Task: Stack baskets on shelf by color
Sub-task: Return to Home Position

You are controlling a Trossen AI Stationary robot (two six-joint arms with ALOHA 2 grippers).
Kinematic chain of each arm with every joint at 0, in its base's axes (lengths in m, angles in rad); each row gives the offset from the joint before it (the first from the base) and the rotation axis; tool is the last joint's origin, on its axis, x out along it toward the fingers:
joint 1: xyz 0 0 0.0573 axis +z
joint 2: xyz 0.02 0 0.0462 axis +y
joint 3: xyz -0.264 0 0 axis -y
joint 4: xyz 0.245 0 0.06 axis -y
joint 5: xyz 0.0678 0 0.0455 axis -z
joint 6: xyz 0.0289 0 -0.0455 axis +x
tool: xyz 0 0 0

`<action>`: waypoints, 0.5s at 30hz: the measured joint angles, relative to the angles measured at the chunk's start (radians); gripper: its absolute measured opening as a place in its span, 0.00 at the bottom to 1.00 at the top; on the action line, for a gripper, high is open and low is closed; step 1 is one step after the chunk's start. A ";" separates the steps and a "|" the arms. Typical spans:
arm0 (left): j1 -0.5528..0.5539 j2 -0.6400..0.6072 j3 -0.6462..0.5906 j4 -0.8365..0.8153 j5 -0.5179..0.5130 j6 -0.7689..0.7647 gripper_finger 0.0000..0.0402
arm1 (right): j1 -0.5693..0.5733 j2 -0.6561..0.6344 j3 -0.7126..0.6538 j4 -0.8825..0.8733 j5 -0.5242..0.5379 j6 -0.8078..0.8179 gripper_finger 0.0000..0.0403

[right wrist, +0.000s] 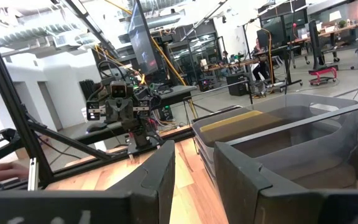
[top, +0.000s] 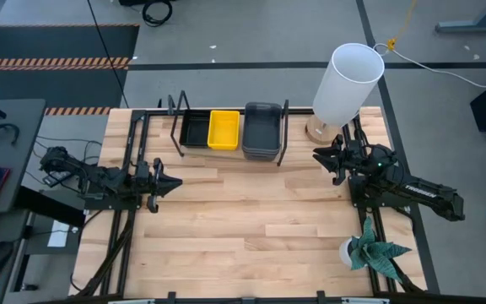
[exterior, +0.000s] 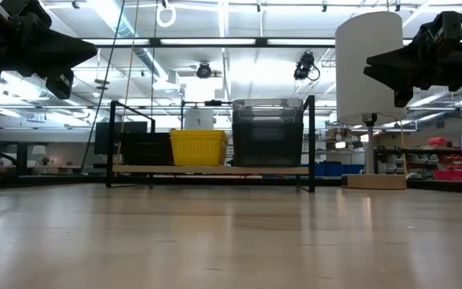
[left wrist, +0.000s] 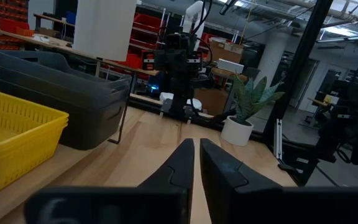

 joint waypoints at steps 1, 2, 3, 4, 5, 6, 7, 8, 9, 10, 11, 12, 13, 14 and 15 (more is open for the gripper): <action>0.000 0.000 0.000 0.000 0.000 0.000 0.08 | 0.000 0.000 0.000 0.000 0.000 0.000 0.29; 0.000 0.000 0.000 0.000 0.000 0.000 0.07 | 0.000 0.000 0.000 0.000 0.000 0.000 0.29; 0.000 0.000 0.000 0.000 0.000 0.000 0.07 | 0.000 0.000 0.000 0.000 0.000 0.000 0.29; 0.000 0.000 0.000 0.000 0.000 0.000 0.07 | 0.000 0.000 0.000 0.000 0.000 0.000 0.29; 0.000 0.000 0.000 0.000 0.000 0.000 0.06 | 0.000 0.000 0.000 0.000 0.000 0.000 0.29; 0.000 0.000 0.000 0.000 0.000 0.000 0.06 | 0.000 0.000 0.000 0.000 0.000 0.000 0.29; 0.000 0.000 0.000 0.000 0.000 0.000 0.06 | 0.000 0.000 0.000 0.000 0.000 0.000 0.29; 0.000 0.000 0.000 0.000 0.000 0.000 0.06 | 0.000 0.000 0.000 0.000 0.000 0.000 0.29; 0.000 0.000 0.000 0.000 0.000 0.000 0.07 | 0.000 0.000 0.000 0.000 0.000 0.000 0.29; 0.000 0.000 0.000 0.000 0.000 0.000 0.07 | 0.000 0.000 0.000 0.000 0.000 0.000 0.29; 0.000 0.000 0.000 0.000 0.000 0.000 0.07 | 0.000 0.000 0.000 0.000 0.000 0.000 0.29; 0.000 0.000 0.000 0.000 0.000 0.000 0.08 | 0.000 0.000 0.000 0.000 0.000 0.000 0.29; 0.000 0.000 0.000 0.000 0.000 0.000 0.08 | 0.000 0.000 0.000 0.000 0.000 0.000 0.29; 0.000 0.000 0.000 0.000 0.000 0.000 0.08 | 0.000 0.000 0.000 0.000 0.000 0.000 0.29; 0.000 0.000 0.000 0.000 0.000 0.000 0.09 | 0.000 0.000 0.000 0.000 0.000 0.000 0.29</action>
